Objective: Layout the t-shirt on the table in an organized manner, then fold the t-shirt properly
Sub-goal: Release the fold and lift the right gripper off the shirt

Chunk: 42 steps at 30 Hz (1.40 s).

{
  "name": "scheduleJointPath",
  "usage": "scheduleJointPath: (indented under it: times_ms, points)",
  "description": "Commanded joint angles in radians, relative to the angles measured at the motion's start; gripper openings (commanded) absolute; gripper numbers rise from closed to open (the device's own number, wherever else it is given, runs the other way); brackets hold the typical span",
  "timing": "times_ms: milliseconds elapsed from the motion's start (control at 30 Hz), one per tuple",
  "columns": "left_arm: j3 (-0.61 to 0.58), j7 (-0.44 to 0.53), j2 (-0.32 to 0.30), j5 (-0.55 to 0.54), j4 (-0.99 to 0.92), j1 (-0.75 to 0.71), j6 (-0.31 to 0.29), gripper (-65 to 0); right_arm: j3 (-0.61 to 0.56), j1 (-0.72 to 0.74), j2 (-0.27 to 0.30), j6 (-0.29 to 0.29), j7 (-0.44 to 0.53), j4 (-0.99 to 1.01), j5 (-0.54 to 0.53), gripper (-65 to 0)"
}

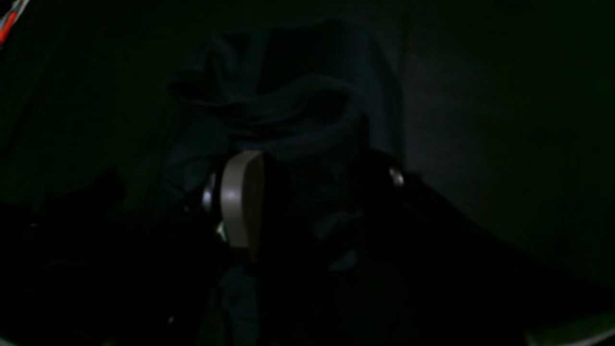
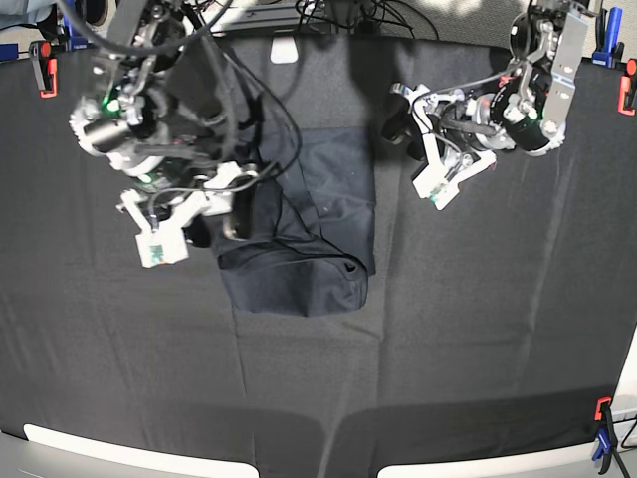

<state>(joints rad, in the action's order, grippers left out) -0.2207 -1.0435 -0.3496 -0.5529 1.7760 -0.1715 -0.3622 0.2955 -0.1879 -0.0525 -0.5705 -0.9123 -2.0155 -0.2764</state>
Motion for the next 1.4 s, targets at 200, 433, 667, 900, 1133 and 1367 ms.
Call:
scheduleJointPath:
  times_ms: [200,433,667,900,1133,1367]
  points:
    - [0.005,0.02,-0.005,-0.016,0.02,0.01,0.003,-38.9,-0.002,0.011,-0.001,0.029,0.027,0.051,-0.01,-51.8]
    - [0.005,0.024,-0.005,-0.016,0.02,0.01,0.003,-38.9,-0.002,0.016,-0.003,-0.004,0.03,0.051,-0.061,-65.0]
    - [0.005,0.019,-0.005,0.029,0.02,0.011,0.019,-38.9,-0.062,0.016,-0.003,-0.111,-0.111,0.051,-0.289,-65.0]
    - [0.005,0.01,-0.005,0.244,0.02,0.011,0.253,-38.9,-0.246,0.016,-0.003,-0.114,-0.2,0.051,-0.311,-65.0]
    - [0.005,-0.011,-0.005,0.249,0.02,0.008,0.262,-38.9,-0.388,-0.004,-0.003,-0.113,-0.222,0.051,-0.248,-65.0]
    - [0.005,-0.011,-0.005,0.249,0.02,0.008,0.262,-38.9,-0.428,-0.048,0.001,-0.113,-0.222,0.05,-0.186,-65.0]
